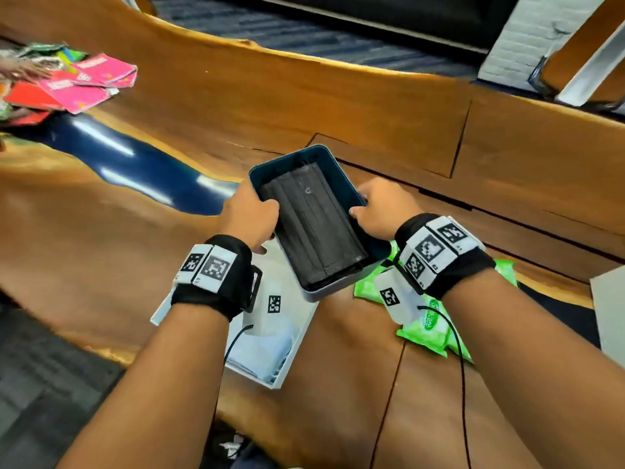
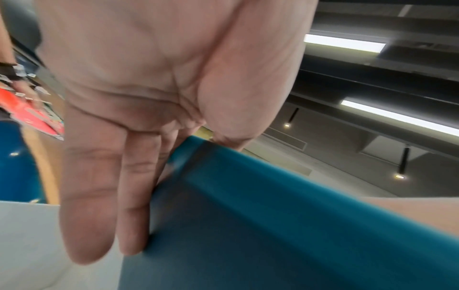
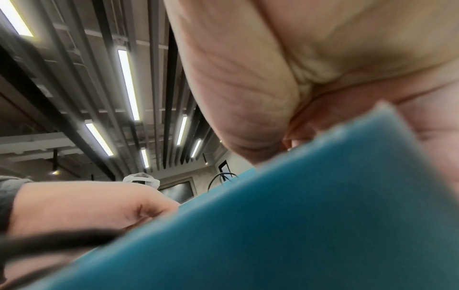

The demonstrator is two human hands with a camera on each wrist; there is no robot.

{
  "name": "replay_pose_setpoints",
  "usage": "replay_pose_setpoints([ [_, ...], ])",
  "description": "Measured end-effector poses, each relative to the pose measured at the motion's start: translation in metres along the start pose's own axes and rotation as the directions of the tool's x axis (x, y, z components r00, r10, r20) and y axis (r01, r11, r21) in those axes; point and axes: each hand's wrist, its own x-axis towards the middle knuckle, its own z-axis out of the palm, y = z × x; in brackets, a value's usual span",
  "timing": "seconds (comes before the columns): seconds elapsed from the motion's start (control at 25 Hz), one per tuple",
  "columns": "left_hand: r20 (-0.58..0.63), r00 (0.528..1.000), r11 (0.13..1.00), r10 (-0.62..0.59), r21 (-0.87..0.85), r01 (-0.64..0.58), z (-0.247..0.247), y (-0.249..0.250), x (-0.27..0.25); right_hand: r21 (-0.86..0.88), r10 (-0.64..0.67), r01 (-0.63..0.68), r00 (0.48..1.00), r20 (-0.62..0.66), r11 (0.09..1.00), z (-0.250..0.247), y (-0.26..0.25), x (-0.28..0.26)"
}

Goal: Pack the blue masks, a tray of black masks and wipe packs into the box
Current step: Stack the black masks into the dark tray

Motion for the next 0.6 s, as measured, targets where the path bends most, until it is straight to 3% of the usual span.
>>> replay_pose_setpoints([
  [0.32, -0.023, 0.97, 0.938, -0.244, -0.26, 0.23, -0.022, -0.057, 0.008, -0.138, -0.085, 0.1, 0.99, 0.114, 0.985, 0.026, -0.055, 0.045],
  [0.6, -0.093, 0.949, 0.942, -0.3, -0.183, 0.28, -0.025, -0.085, 0.016, -0.16, -0.081, 0.105, 0.986, 0.148, 0.981, 0.04, -0.071, 0.058],
])
